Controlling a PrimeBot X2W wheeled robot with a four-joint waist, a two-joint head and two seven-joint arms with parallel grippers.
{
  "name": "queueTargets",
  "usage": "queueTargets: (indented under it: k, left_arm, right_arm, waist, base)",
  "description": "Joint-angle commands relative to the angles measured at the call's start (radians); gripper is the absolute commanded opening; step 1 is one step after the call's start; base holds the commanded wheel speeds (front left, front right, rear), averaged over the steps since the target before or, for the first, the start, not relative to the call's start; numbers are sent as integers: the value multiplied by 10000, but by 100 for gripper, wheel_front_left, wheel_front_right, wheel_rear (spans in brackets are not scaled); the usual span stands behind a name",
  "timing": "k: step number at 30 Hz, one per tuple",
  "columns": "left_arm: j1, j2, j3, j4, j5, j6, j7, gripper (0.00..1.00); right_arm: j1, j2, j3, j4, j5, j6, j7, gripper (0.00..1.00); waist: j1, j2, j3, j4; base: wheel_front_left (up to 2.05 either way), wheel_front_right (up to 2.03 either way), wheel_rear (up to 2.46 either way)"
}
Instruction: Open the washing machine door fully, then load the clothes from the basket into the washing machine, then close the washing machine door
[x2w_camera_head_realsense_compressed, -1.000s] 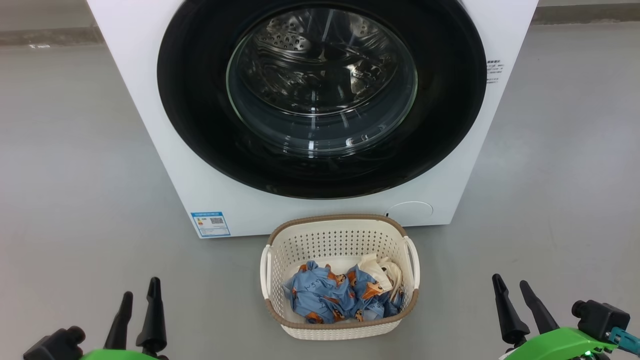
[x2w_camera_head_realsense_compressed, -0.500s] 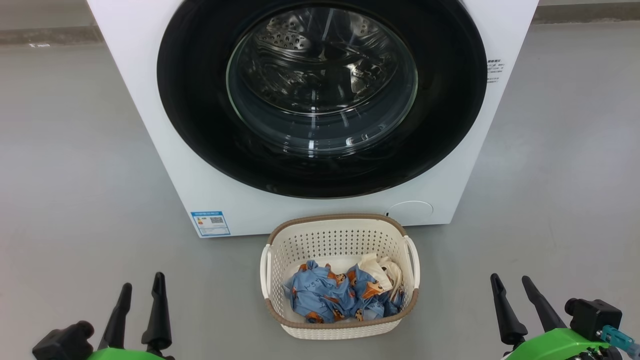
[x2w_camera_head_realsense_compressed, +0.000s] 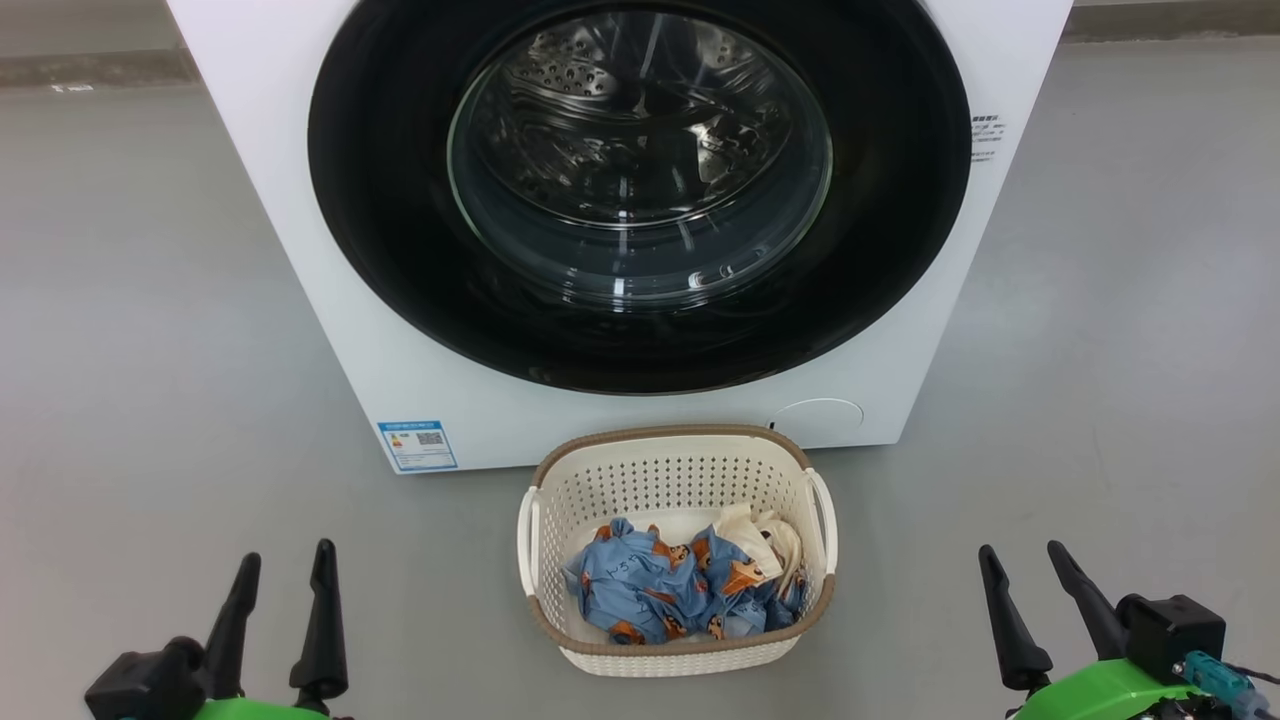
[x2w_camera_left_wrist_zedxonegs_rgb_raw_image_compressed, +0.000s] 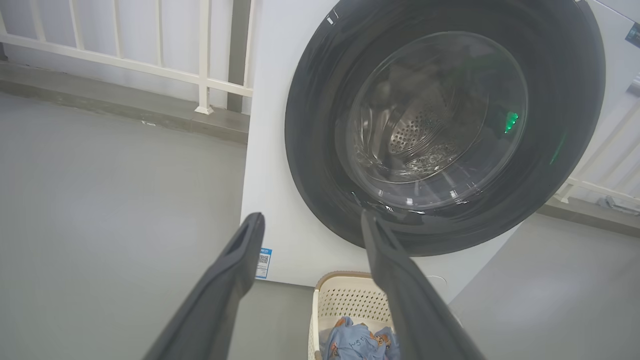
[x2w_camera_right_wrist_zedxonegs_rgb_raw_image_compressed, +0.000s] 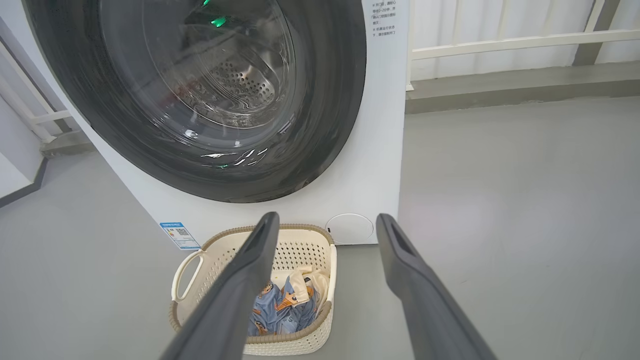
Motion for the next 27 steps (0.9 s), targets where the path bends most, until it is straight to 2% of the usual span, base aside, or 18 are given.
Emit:
queueTargets:
  k: [1, 6, 27]
  left_arm:
    - [-124, 210, 274, -303, 380, -24, -182, 100]
    - [-128, 260, 300, -244, 772, -25, -310, 100]
    - [-197, 430, 435, 221, 887, -25, -310, 100]
  right_arm:
    - [-293, -140, 187, -257, -358, 15, -191, 100]
    - [-310, -152, 173, -254, -856, 16, -318, 100]
    - [-245, -97, -169, -408, -884, 16, -318, 100]
  waist:
    - [0, -1, 3, -11]
    - [0, -1, 20, -39]
    - [0, -1, 58, -95]
  base:
    - [0, 0, 0]
    - [0, 0, 0]
    - [0, 0, 0]
